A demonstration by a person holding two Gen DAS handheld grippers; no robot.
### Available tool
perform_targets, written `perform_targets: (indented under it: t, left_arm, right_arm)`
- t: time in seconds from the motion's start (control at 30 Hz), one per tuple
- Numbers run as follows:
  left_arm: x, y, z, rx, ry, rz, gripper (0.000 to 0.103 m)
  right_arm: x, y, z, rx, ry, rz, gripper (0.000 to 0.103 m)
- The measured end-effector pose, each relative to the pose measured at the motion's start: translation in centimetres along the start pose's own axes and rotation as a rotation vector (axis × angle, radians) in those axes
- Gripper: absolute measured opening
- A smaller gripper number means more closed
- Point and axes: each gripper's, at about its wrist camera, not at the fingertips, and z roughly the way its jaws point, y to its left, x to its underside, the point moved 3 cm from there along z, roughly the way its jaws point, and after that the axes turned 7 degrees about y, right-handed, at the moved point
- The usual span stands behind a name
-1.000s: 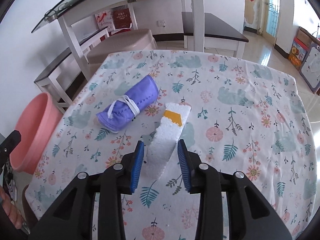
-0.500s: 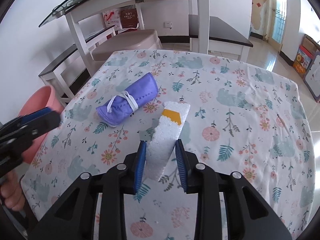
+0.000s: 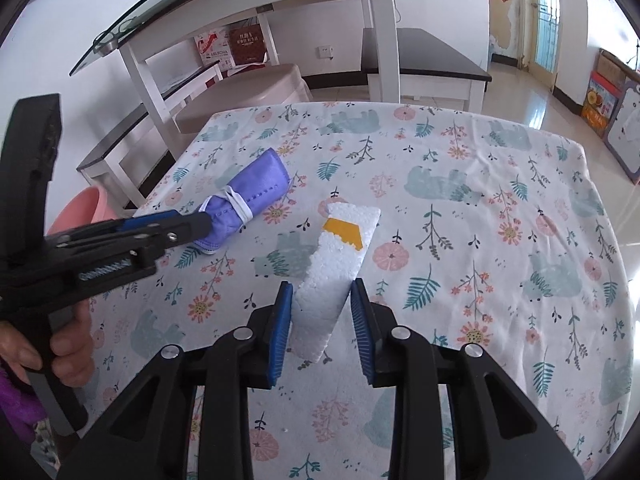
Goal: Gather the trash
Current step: 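Grasp the purple cloth roll with the left gripper while the right holds the foam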
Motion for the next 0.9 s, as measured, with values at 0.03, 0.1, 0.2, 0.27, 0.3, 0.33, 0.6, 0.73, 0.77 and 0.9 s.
perform_targets:
  t: [0.03,0.1,0.2,0.27,0.3,0.33,0.6,0.73,0.77,0.9]
  left_arm:
    - [0.0,-0.1,0.0,0.004,-0.001,-0.004,0.038]
    - [0.1,-0.5,-0.2,-0.002,-0.012,-0.007,0.031]
    - [0.4,-1.0,-0.9,-0.018,-0.027,-0.009,0.026]
    - [0.8,-1.1,-1.5,-0.027,-0.039,-0.018,0.021]
    - [1.1,-1.1,-1.8,-0.030,-0.046,-0.024,0.020]
    - [1.3,-1.1,-2.2,-0.036,-0.052,-0.031,0.019]
    - [4.2,-1.9,-6.5,-0.126,-0.139,-0.048,0.016]
    - [5.3,-2.2,-8.4,-0.162,-0.176,-0.060,0.016]
    - [5.6,-2.3,-8.9,-0.167,-0.186,-0.070,0.016]
    - [6.5,-2.6,-10.3,-0.190,-0.216,-0.085,0.016]
  right_arm:
    - [0.0,0.0,0.0,-0.004,0.001,0.001,0.030]
    - [0.0,-0.1,0.0,-0.009,-0.001,0.005,0.030]
    - [0.0,0.0,-0.2,-0.012,-0.011,0.005,0.030]
    - [0.0,0.0,-0.3,-0.012,-0.016,0.002,0.030]
    - [0.0,0.1,-0.3,-0.013,-0.019,0.001,0.030]
    - [0.0,0.0,-0.5,-0.013,-0.023,0.001,0.030]
    - [0.1,0.2,-1.0,-0.013,-0.048,-0.008,0.030]
    - [0.1,0.7,-1.5,0.000,-0.068,-0.035,0.030]
    - [0.2,0.8,-1.6,0.004,-0.077,-0.043,0.030]
    - [0.2,1.0,-2.1,0.015,-0.100,-0.050,0.031]
